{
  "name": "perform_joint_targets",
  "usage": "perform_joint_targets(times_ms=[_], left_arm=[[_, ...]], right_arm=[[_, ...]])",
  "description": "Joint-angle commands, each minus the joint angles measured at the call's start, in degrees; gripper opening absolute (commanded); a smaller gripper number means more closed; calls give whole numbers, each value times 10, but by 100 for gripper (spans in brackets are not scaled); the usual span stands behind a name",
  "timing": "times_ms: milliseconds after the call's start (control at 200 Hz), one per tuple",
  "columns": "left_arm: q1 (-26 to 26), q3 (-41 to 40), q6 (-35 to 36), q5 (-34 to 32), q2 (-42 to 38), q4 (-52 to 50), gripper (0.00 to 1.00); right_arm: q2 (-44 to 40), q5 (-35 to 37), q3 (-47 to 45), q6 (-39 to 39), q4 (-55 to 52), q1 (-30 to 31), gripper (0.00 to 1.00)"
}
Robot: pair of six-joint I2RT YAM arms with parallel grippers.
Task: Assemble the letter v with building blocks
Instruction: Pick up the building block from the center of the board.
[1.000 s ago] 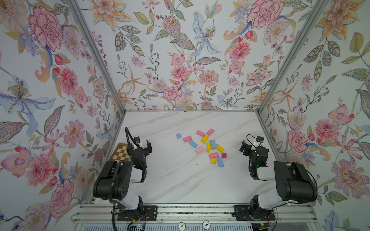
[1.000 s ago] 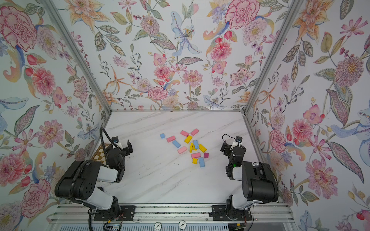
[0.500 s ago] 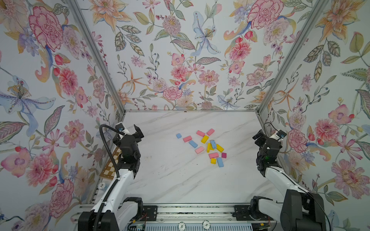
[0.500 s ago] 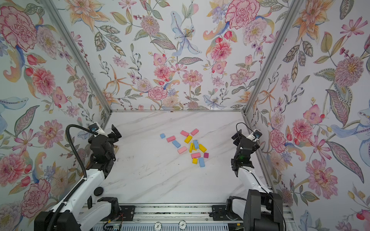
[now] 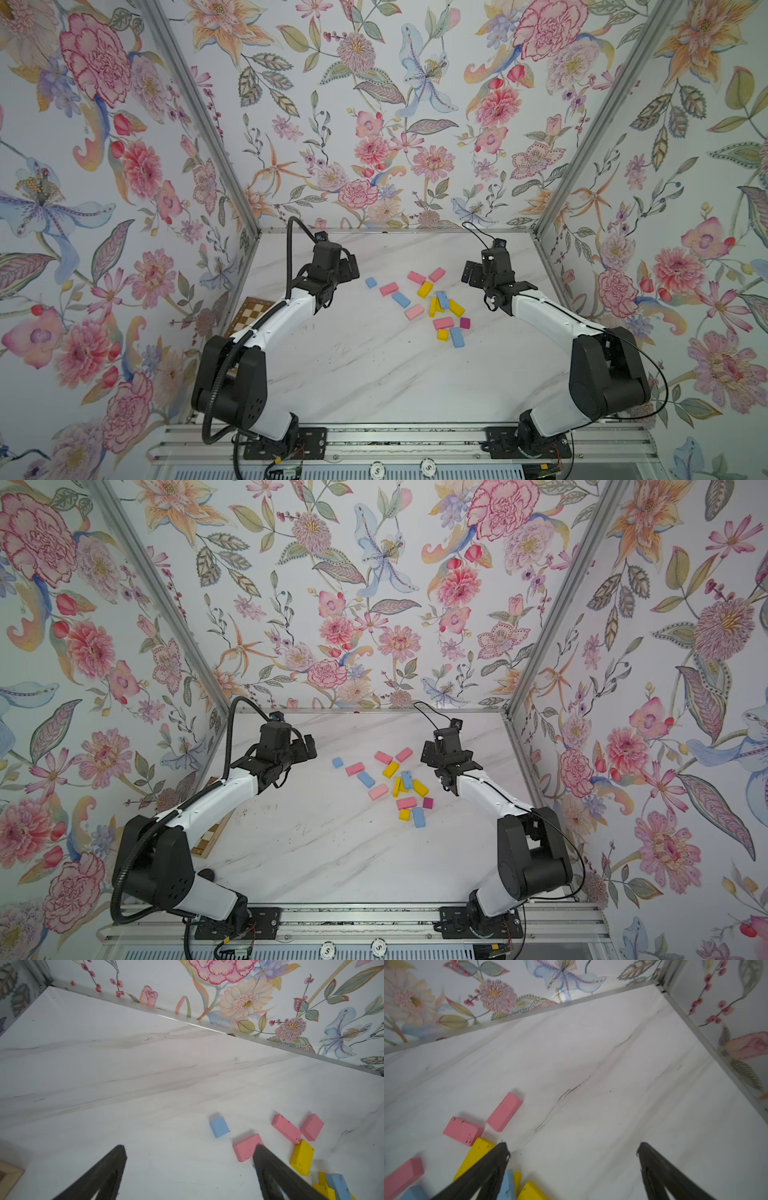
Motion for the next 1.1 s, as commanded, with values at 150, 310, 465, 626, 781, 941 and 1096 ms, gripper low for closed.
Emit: perform_joint_targets(times_ms=[150,310,465,626,781,941,1096], left_arm=[[-57,97,-13,26,102,-84,99],[-102,190,45,-27,190,-142,99],[-119,279,114,-32,270,-173,91],[-126,374,161,-34,356,-227,83],[-128,414,183,-17,396,-238,82],[-131,455,199,-2,431,-273,77],[-137,444,205,13,435,-275,77]], right_arm=[[95,-75,72,22,-69,67,99],[87,-98,66,41,-80,50,99],[27,-145,13,68,-77,-13,99],[-30,-130,-36,49,-82,-45,99],[-62,-149,-80,53,-75,-69,99],[-65,-155,-95,55,-69,-75,99],[-63,-157,-102,58,-64,-76,99]])
